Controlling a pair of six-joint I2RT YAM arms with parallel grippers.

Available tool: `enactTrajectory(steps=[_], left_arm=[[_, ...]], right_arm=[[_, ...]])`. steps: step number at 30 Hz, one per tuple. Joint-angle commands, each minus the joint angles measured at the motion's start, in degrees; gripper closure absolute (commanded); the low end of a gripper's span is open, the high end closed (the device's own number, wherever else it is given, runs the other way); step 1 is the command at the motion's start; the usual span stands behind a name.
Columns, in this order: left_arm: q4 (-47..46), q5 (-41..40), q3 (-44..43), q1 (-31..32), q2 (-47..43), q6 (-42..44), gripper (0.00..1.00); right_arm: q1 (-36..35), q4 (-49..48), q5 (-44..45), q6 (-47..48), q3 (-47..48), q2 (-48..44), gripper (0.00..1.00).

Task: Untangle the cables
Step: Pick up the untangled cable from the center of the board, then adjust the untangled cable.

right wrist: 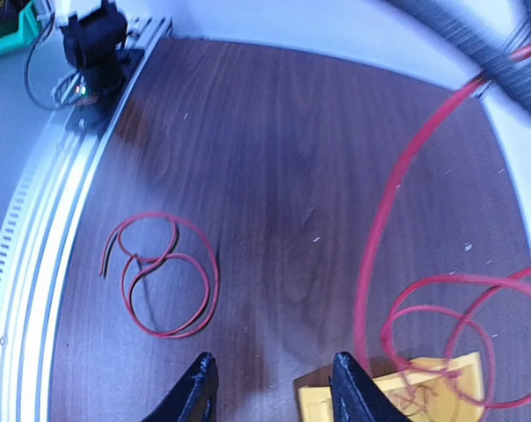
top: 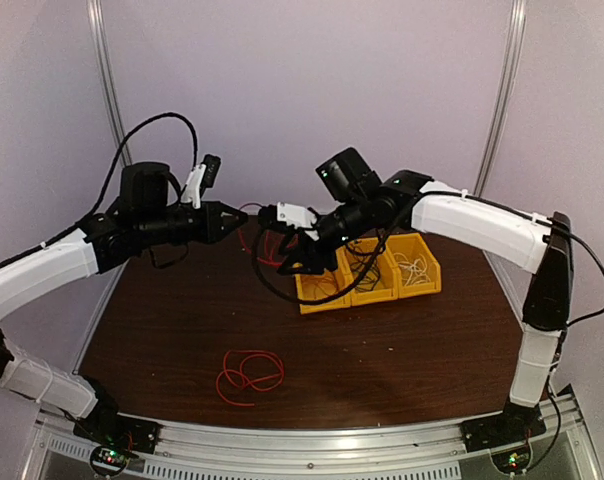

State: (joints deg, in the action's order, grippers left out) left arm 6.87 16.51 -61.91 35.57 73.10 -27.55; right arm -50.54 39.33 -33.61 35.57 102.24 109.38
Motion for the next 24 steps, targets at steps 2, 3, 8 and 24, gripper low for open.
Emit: enactTrajectory(steps=[2, 3, 8, 24], left_arm=[[3.32, 1.48, -0.96, 0.02, 0.6, 3.49, 1.0], [2.88, 2.11, -0.75, 0.0, 0.62, 3.73, 1.0], [0.57, 5.69, 0.84, 0.02, 0.58, 4.95, 1.0], [-0.47, 6.32, 1.95, 0.02, -3.09, 5.52, 1.0]], right_arm=[[3.81, 3.54, -3.47, -4.09, 7.15, -2.55, 0.55], [4.32, 2.93, -3.09, -4.79, 7.91, -2.44, 0.55], [6.33, 0.06, -0.11, -6.61, 9.17, -1.78, 0.49], [7.91, -10.89, 0.55, -11.08, -3.29, 2.4, 0.72]])
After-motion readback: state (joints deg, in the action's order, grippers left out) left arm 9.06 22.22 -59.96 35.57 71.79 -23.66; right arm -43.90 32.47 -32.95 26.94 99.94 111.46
